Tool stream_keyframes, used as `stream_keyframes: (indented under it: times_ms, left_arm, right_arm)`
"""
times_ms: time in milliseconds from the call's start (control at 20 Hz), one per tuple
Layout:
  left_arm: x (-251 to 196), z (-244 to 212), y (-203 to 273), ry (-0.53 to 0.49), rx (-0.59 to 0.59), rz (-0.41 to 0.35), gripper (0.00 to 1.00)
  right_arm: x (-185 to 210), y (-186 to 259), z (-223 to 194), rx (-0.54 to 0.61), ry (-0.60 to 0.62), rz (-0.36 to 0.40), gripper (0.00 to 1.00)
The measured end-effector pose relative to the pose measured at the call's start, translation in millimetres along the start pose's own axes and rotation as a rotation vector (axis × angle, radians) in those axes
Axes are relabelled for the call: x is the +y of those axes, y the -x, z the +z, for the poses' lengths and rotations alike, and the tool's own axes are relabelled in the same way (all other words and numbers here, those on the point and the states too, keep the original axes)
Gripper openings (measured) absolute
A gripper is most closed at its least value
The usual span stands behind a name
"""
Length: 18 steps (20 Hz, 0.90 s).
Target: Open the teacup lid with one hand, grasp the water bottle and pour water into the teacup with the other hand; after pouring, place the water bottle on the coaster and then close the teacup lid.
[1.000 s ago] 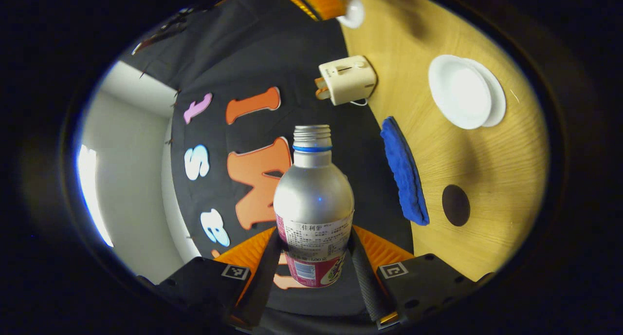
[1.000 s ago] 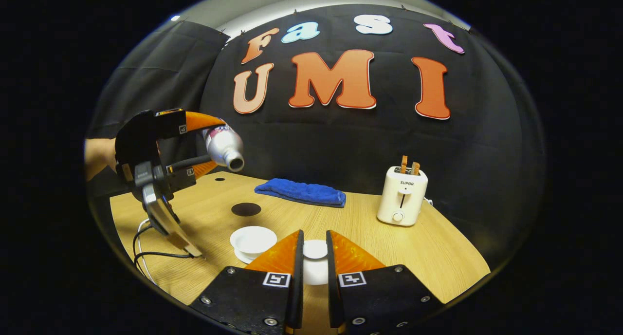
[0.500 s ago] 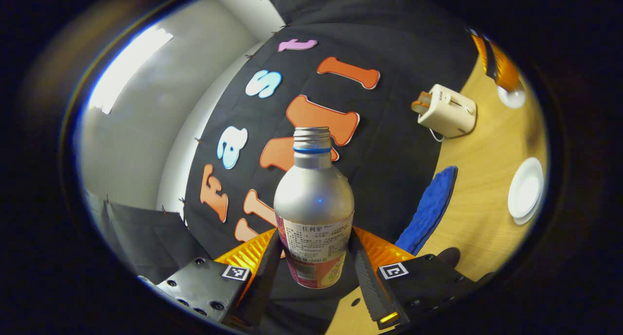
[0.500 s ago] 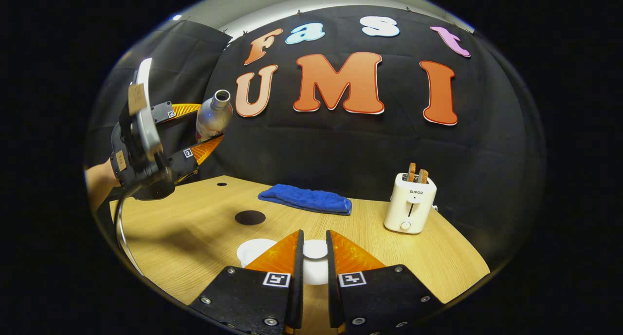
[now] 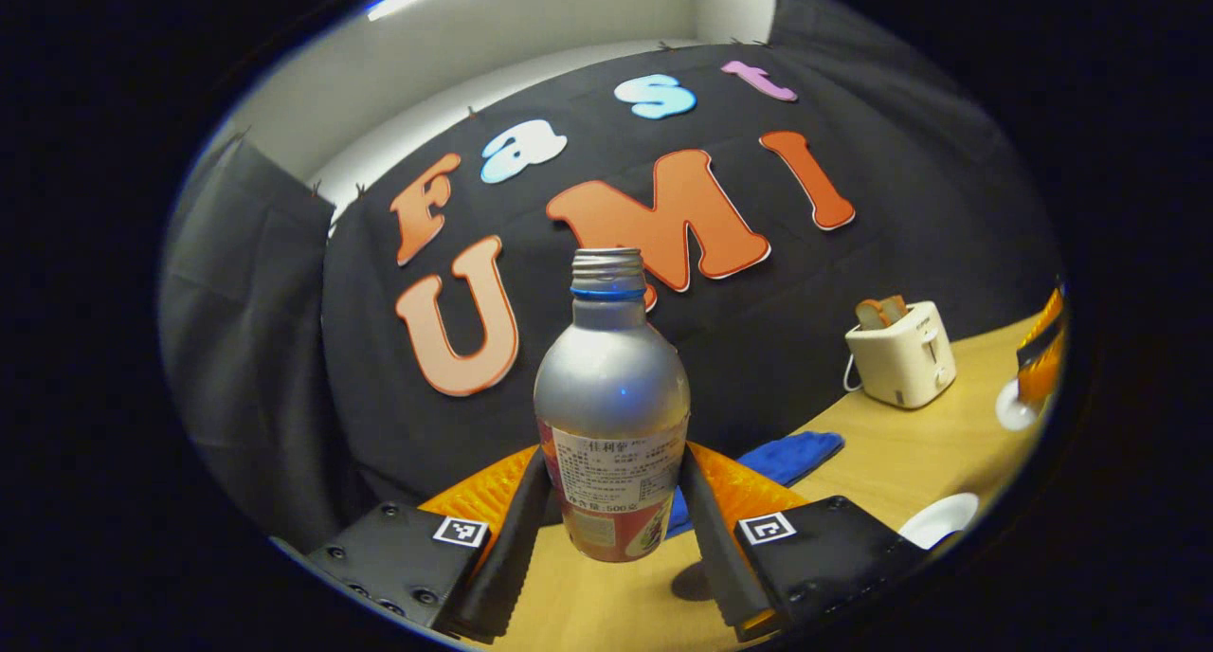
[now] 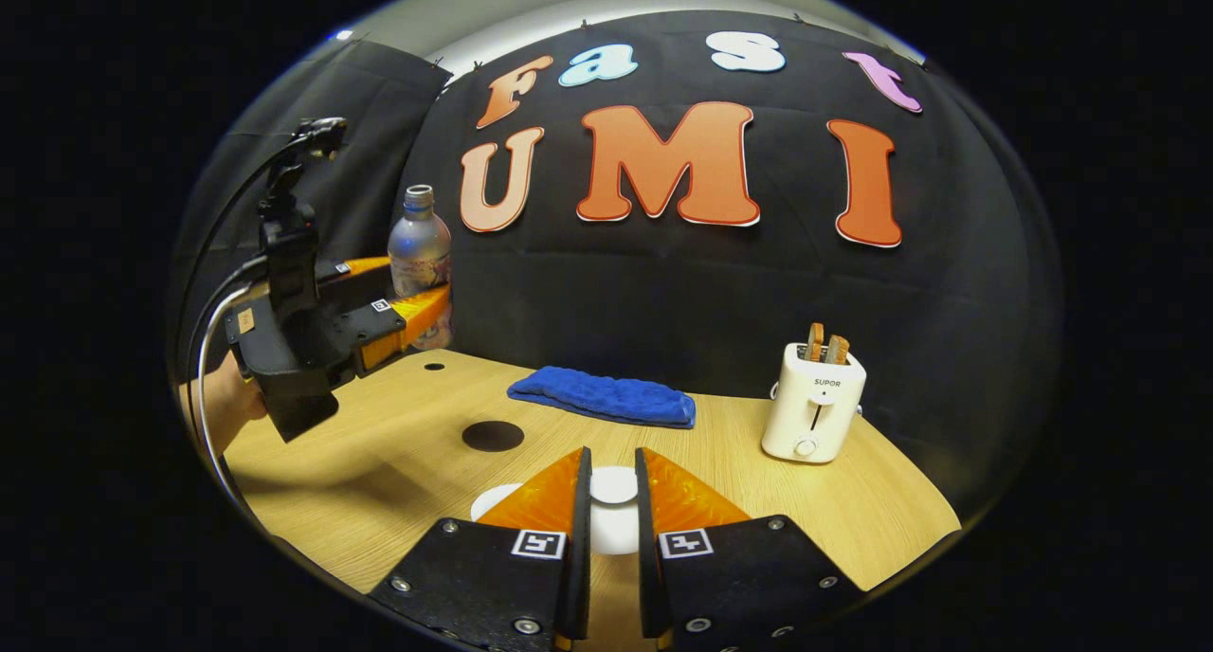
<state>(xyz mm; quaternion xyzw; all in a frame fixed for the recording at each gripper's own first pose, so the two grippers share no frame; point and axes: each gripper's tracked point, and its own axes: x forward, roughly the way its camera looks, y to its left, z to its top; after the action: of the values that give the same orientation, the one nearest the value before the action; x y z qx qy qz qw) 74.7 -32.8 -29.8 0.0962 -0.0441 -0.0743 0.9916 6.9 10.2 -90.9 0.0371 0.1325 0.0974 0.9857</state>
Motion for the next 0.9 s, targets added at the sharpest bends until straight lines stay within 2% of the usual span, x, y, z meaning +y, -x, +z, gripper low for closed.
stream_keyframes:
  times_ms: [200,250,300,500,650,900]
  left_arm:
    - [-1,-29,-10,0.175,0.072,0.002,0.81]
    - [-4,-37,-13,0.216,0.1,-0.007,0.77]
    - [-6,-49,-18,0.256,0.127,-0.013,0.81]
    - [-16,-83,-31,0.371,0.221,-0.039,0.81]
    - [-21,-108,-41,0.41,0.279,-0.055,0.81]
    - [-34,-136,-55,0.403,0.335,-0.077,0.81]
  right_arm:
    - [2,-10,1,-0.005,0.009,0.004,0.22]
    - [2,-13,-2,0.003,0.01,0.007,0.22]
    - [2,-15,-4,0.012,0.005,0.007,0.22]
    - [1,-23,-11,0.038,0.017,0.004,0.22]
    - [2,-26,-16,0.061,0.015,0.011,0.22]
    - [9,-31,-18,0.059,0.012,0.027,0.22]
